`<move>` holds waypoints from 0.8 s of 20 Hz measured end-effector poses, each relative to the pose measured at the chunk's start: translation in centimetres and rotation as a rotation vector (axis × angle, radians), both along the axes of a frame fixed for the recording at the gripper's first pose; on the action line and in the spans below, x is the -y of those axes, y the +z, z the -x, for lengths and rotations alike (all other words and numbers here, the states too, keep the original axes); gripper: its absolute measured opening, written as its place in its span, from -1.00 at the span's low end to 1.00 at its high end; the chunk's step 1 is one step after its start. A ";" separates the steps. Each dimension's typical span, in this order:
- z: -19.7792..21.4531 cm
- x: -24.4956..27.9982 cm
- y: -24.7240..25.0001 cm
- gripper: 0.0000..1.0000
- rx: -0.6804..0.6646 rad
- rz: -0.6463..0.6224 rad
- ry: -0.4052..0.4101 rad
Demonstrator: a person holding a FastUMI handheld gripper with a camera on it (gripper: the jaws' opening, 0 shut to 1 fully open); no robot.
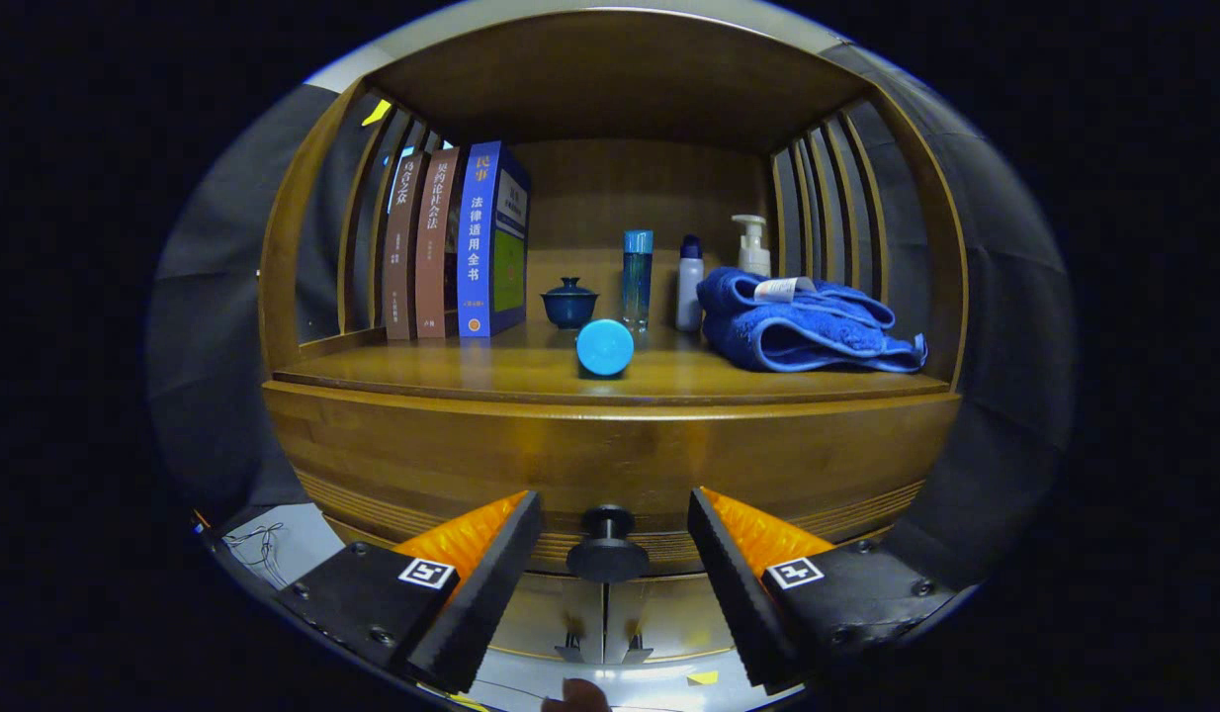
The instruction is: Pull open the drawer, take out the items inside it, and place them on the countertop above the cabinet.
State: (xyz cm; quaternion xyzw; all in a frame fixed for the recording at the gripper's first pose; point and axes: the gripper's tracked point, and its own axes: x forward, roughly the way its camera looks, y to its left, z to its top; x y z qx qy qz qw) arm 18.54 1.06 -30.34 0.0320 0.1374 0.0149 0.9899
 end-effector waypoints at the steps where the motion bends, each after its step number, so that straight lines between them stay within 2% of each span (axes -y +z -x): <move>1: 0.2 0.0 0.9 0.98 0.008 -0.008 -0.002; 4: 1.4 0.2 4.7 0.98 0.063 -0.026 -0.003; 10: 4.9 1.8 15.2 0.97 0.164 0.018 -0.013; 16: 9.1 3.4 23.3 0.96 0.185 0.047 -0.036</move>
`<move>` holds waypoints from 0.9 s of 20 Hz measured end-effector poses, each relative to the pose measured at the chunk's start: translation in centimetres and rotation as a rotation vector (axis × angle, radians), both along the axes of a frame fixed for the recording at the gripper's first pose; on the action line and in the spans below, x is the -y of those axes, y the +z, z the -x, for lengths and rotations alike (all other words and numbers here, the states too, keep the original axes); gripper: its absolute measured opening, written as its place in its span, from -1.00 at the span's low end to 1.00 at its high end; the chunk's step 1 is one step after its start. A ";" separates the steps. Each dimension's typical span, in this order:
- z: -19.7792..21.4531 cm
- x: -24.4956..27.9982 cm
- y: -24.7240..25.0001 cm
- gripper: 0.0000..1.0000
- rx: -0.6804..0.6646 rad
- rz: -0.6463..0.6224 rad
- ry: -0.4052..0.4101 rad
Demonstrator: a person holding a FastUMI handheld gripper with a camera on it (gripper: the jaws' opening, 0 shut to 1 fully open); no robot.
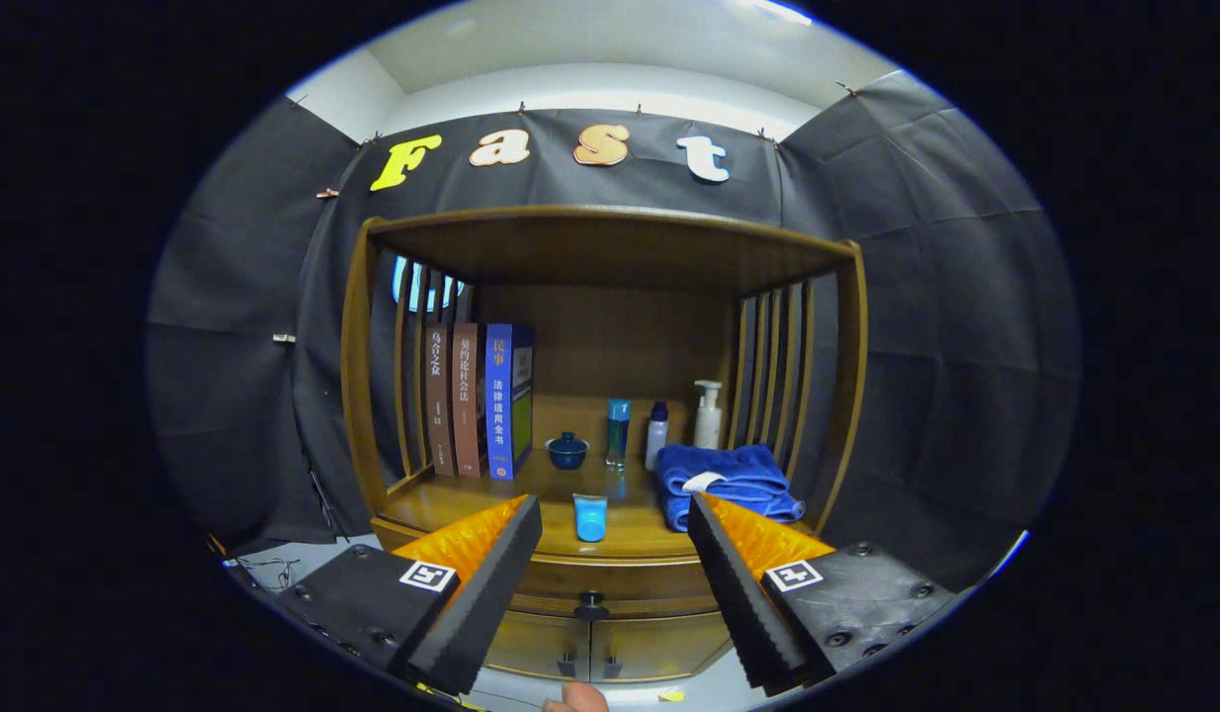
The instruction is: Pull open the drawer, take out the items inside it, and place them on the countertop above the cabinet.
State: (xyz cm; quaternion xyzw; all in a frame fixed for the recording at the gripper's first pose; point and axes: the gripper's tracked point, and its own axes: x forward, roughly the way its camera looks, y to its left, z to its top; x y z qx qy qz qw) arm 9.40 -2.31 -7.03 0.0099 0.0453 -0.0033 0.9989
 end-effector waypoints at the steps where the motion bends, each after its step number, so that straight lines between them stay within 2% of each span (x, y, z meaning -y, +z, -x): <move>1: 0.6 0.3 1.2 0.96 0.009 0.005 -0.007; 11: 7.1 2.8 8.7 0.97 0.056 0.043 -0.043; 18: 9.7 2.8 10.2 0.96 0.074 0.053 -0.026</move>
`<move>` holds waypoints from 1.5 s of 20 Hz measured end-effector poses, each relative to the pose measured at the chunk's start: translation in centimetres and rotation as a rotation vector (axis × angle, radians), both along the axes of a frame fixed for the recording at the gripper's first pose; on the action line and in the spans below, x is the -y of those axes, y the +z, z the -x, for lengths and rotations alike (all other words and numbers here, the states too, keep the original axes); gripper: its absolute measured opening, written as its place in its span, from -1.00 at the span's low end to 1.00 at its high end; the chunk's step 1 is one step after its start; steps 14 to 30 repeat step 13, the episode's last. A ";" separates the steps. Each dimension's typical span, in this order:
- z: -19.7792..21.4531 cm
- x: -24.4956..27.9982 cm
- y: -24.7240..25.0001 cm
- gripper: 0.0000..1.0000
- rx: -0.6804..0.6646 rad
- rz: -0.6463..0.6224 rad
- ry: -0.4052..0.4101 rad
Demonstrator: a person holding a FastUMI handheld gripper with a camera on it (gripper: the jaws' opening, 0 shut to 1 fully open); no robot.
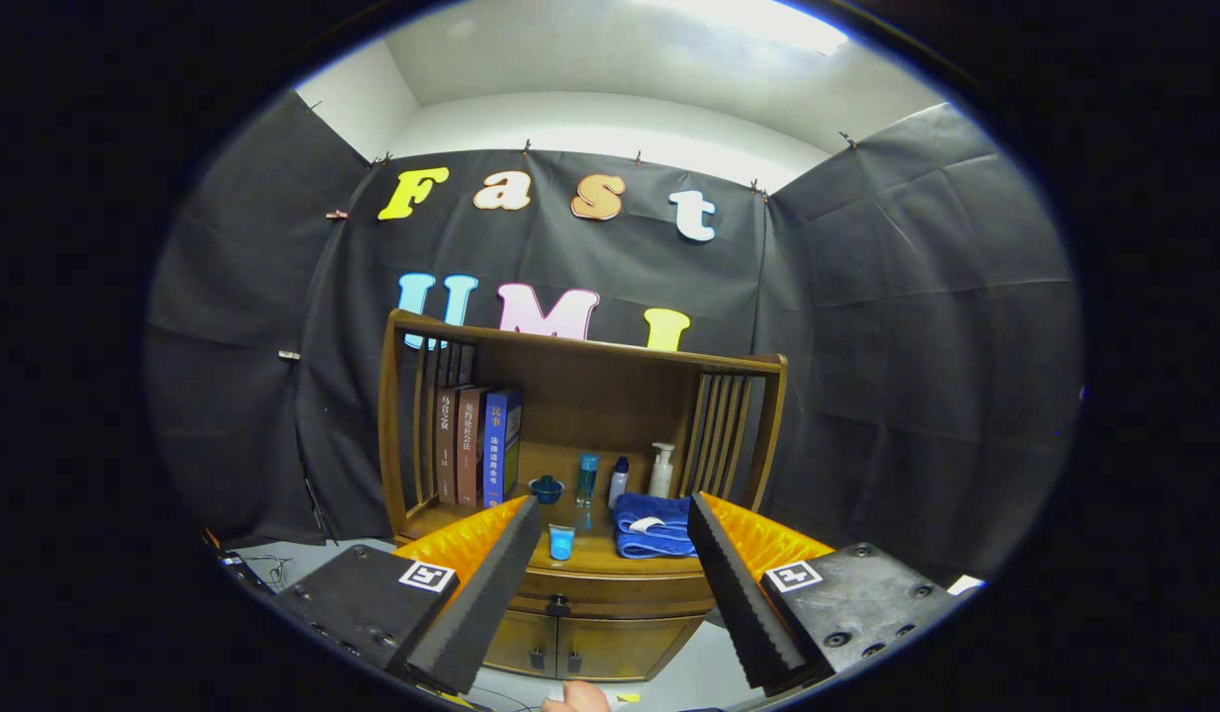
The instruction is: Pull open the drawer, take out the items inside it, and place them on the countertop above the cabinet.
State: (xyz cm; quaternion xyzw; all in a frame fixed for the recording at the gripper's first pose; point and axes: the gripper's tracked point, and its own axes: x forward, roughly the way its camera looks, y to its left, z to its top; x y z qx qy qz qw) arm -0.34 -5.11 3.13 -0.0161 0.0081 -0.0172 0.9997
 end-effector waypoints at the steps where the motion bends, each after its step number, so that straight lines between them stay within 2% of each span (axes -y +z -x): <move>1: 0.2 -0.1 0.0 0.96 -0.001 -0.005 0.005; 30: 0.8 -0.1 0.0 0.97 0.008 -0.001 0.005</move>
